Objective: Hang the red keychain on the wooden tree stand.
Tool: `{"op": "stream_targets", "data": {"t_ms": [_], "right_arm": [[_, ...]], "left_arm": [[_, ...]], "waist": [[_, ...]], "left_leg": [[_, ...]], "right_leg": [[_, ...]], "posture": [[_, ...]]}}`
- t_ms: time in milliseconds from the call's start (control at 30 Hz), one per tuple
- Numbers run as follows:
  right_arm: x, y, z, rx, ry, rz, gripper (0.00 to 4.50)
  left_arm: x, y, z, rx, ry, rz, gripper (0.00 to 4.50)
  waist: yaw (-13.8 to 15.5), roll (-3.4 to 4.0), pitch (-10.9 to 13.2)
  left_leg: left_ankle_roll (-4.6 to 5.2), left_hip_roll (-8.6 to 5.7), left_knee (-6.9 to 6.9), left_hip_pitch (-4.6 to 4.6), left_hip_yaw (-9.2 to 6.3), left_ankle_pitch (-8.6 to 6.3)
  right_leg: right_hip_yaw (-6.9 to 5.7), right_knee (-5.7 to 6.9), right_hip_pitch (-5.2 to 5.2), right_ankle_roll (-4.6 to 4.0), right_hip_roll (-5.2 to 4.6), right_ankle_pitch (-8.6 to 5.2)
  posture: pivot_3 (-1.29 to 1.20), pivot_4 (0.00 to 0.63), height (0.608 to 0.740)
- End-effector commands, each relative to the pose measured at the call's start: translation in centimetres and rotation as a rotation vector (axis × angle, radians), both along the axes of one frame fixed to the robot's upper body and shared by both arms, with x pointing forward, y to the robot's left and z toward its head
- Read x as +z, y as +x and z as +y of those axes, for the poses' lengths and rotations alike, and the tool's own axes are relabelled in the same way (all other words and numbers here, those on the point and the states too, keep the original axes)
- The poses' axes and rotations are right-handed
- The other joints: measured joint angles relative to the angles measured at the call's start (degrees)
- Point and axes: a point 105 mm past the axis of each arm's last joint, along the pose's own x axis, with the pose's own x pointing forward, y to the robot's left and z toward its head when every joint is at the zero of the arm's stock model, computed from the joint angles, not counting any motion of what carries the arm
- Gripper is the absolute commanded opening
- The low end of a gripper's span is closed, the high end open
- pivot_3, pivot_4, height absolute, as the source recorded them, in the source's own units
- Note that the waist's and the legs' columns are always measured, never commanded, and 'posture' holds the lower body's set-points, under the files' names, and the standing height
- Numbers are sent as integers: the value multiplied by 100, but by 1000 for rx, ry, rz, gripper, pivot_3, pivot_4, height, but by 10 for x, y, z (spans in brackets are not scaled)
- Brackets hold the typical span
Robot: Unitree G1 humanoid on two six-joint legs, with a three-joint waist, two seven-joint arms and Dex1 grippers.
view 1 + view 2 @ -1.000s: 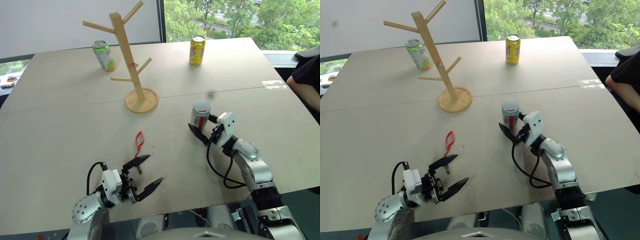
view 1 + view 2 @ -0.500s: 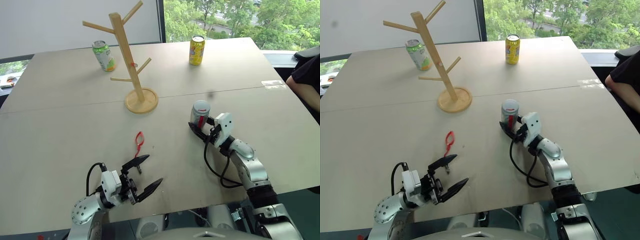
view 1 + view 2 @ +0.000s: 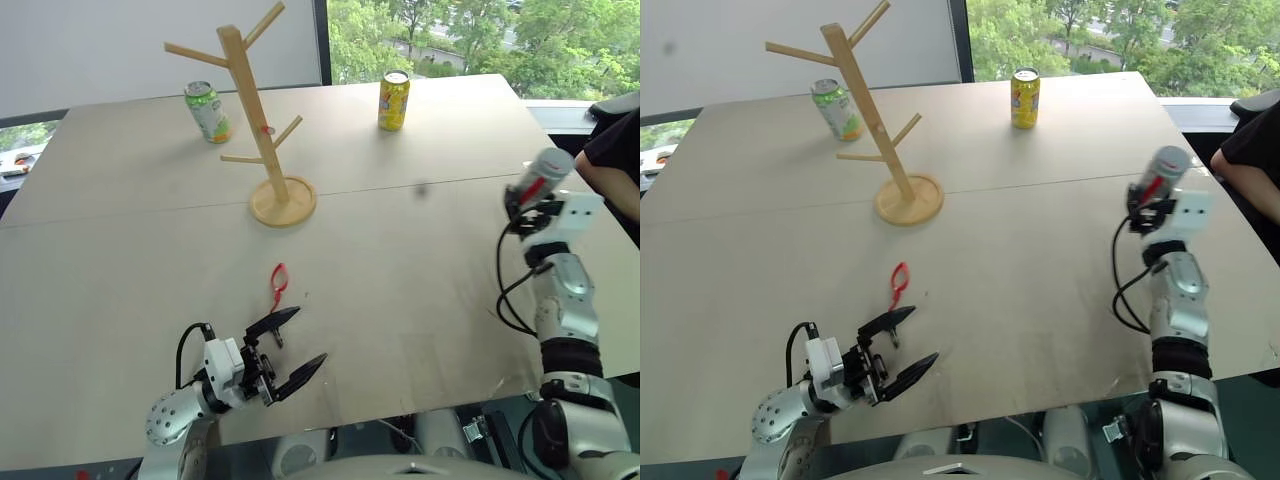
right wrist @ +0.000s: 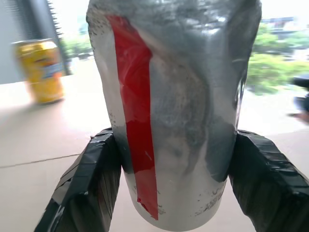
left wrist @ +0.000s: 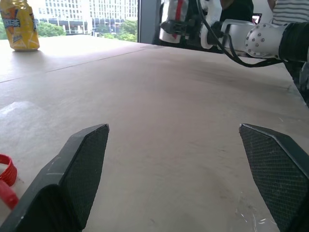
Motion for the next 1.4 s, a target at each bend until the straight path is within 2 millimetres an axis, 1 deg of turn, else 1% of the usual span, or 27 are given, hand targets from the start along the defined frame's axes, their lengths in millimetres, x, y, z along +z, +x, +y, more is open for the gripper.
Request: {"op": "stream_targets", "data": {"t_ms": [33, 133, 300, 367, 400, 467, 633, 700, 767, 833, 900, 933, 1100, 1200, 1233, 1300, 1333, 1400], "right_arm": [[10, 0, -21, -69, 27, -36, 2749], [3, 0, -25, -73, 51, -19, 2749], [-6, -2, -24, -74, 59, 6, 2749], [-7, -3, -23, -70, 56, 7, 3766], [-7, -4, -22, -66, 56, 6, 4130], [-8, -4, -21, -63, 54, 4, 4387], [-3, -4, -19, -46, 41, -13, 4387], [2, -5, -20, -48, 27, -33, 4387], [12, -7, -19, -45, -5, -69, 4387], [37, -10, -17, -49, -56, -155, 4387], [57, -13, -16, -47, -78, -224, 4387], [66, -14, -13, -37, -100, -254, 4387], [101, -19, -1, -23, -172, -354, 4387], [113, -21, 6, -6, -196, -385, 4387], [115, -22, 12, 23, -202, -390, 4387], [115, -21, 29, 136, -194, -374, 4387], [109, -24, 49, 271, -236, -354, 4387], [98, -33, 74, 457, -276, -316, 4387]], "left_arm": [[3, 2, 1, -6, -16, -18, 4500], [3, 3, 1, -11, -16, -20, 4500], [3, 3, 2, -13, -16, -21, 4500], [3, 2, 2, -13, -15, -21, 4500], [3, 2, 2, -13, -15, -20, 4500], [3, 2, 2, -12, -16, -20, 4500], [2, 3, 2, -12, -17, -20, 4500], [2, 3, 2, -11, -17, -20, 4500], [2, 3, 2, -11, -18, -19, 4500], [1, 3, 2, -12, -19, -17, 4500], [1, 2, 2, -13, -19, -14, 4500], [0, 2, 2, -13, -19, -12, 4500], [-1, 2, 3, -16, -17, -7, 4500], [-1, 2, 4, -14, -16, -4, 4500], [-1, 3, 4, -8, -19, -4, 4500], [0, 4, 6, 13, -31, -5, 4500], [3, 7, 6, 45, -51, -2, 4500], [6, 11, 7, 93, -76, 0, 4500]], "waist": [[-30, 3, -1], [-48, 15, -7], [-52, 20, -8], [-52, 21, -9], [-52, 21, -9], [-53, 21, -9], [-54, 21, -9], [-54, 21, -9], [-55, 23, -9], [-57, 30, -8], [-58, 39, -8], [-58, 41, -8], [-68, 45, -10], [-67, 46, -10], [-66, 47, -10], [-70, 47, -10], [-74, 48, -11], [-70, 49, -11]], "left_leg": [[0, 0, 0, 1, 1, 0], [1, 0, 0, 2, 3, 0], [1, 0, 0, 3, 4, 0], [1, 0, 0, 3, 4, 0], [1, 0, 0, 3, 4, 0], [1, 0, 0, 3, 4, 0], [1, 0, 0, 3, 4, 0], [1, 0, 0, 4, 4, 0], [1, 0, 0, 4, 5, 0], [1, 0, 0, 4, 4, 0], [1, 1, 0, 4, 3, 0], [1, 1, 0, 5, 2, 0], [1, 1, -1, 7, 3, 0], [1, 1, -1, 8, 4, 0], [1, 1, -1, 8, 4, 0], [1, 1, -1, 8, 3, 0], [1, 2, -1, 8, 2, 0], [3, 8, -2, 10, -3, -1]], "right_leg": [[2, 2, 0, 0, 0, 0], [4, 3, 0, 1, 0, 1], [7, 5, 0, 2, -1, 1], [8, 5, 0, 2, -1, 1], [8, 5, 0, 2, -1, 1], [8, 5, 0, 2, -1, 1], [9, 5, 0, 0, -1, 0], [9, 5, 0, 1, -1, 0], [10, 5, 0, 1, -1, 0], [10, 5, 0, 1, -1, 0], [11, 5, -1, 1, -1, 0], [11, 6, -1, 1, -1, 0], [11, 6, 0, 0, -1, 0], [11, 6, 0, 0, -1, 0], [11, 6, 0, 0, -1, 0], [11, 6, 0, 0, -1, 0], [11, 6, 0, 0, -1, 0], [12, 6, 0, 1, -1, 0]], "posture": [[0, 150, 740], [0, 150, 740], [0, 150, 740], [0, 150, 740], [0, 150, 740], [0, 150, 740], [0, 150, 740], [0, 150, 740], [0, 150, 740], [0, 150, 740], [0, 150, 740], [0, 150, 740], [0, 150, 740], [0, 150, 740], [0, 150, 740], [0, 150, 740], [0, 150, 740], [0, 150, 740]]}}
